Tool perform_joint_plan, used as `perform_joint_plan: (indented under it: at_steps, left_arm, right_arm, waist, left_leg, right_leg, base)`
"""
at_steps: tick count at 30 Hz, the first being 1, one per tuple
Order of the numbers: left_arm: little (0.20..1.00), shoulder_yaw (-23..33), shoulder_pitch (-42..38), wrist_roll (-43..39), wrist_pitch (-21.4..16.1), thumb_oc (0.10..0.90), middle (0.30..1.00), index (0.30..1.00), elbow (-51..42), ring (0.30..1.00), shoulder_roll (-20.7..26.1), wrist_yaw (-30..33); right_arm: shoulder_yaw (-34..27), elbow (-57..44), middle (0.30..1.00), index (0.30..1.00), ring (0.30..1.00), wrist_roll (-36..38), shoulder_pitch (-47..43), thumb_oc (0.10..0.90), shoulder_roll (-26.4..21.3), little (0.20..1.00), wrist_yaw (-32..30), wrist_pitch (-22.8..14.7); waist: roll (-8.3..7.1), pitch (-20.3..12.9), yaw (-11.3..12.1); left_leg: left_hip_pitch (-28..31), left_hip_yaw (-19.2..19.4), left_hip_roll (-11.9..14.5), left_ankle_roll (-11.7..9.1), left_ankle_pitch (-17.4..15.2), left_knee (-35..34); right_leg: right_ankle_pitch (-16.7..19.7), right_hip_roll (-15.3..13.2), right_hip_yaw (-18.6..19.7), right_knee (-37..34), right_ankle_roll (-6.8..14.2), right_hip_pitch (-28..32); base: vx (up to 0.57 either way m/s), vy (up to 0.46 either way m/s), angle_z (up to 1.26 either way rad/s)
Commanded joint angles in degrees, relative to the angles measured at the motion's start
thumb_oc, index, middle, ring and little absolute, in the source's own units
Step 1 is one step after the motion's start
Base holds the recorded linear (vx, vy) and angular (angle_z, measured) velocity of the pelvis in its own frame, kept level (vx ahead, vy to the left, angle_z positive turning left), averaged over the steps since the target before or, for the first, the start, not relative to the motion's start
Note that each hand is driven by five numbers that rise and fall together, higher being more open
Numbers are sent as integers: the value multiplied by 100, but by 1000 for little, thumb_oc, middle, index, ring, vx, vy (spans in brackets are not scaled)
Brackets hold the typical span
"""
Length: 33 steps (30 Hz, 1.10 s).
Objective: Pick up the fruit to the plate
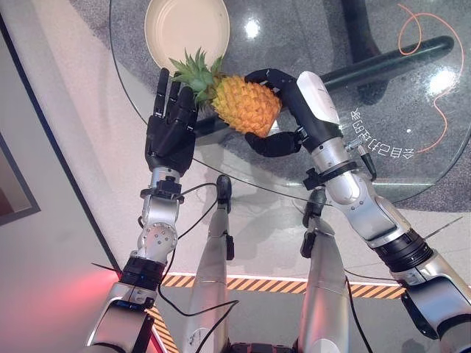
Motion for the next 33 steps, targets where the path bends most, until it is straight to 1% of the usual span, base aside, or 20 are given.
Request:
perform_joint_plan:
  at_steps: [1,6,11,18,26,33]
  left_arm:
    - [900,-215,-496,451,-233,800,900,900,-812,900,210,15]
    - [900,-199,-500,672,-289,800,900,900,-795,900,220,458]
    - [900,-164,-489,904,-361,800,900,900,-847,900,223,862]
    - [900,-140,-481,1040,-340,800,900,900,-928,900,179,1190]
    - [900,-108,-472,1081,-314,800,900,900,-963,900,120,1335]
    - [900,-120,-433,881,-286,800,900,900,-1033,900,70,1160]
  right_arm:
    - [320,-1622,300,300,300,197,-879,100,166,200,56,-687]
    - [350,-1683,300,300,300,239,-918,100,194,200,76,-615]
    - [345,-1701,300,300,300,284,-948,100,203,200,44,-678]
    - [344,-1820,300,300,300,315,-1019,100,287,200,63,-665]
    - [392,-1967,300,300,300,389,-1105,100,349,200,232,-656]
    - [471,-2023,300,300,300,410,-1126,100,379,200,331,-662]
  waist:
    - [-62,-115,21]
    - [-61,-115,34]
    - [-60,-115,59]
    - [-67,-115,84]
    - [-69,-115,104]
    - [-68,-115,117]
  left_leg:
    - [7,24,-68,58,-593,663]
    - [4,17,-70,59,-576,650]
    - [20,18,-77,60,-558,615]
    - [14,12,-84,57,-538,612]
    - [18,22,-83,64,-511,580]
    - [36,30,-78,57,-502,573]
  right_leg:
    - [900,-18,-505,-1075,69,531]
    - [904,-11,-508,-1076,69,528]
    - [898,-4,-526,-1092,64,551]
    - [893,6,-548,-1088,59,565]
    - [898,19,-559,-1099,50,568]
    - [902,6,-572,-1109,55,597]
  base:
    - [0,0,0]
    - [0,0,0]
    - [0,0,0]
    - [0,0,0]
    - [0,0,0]
    - [0,0,0]
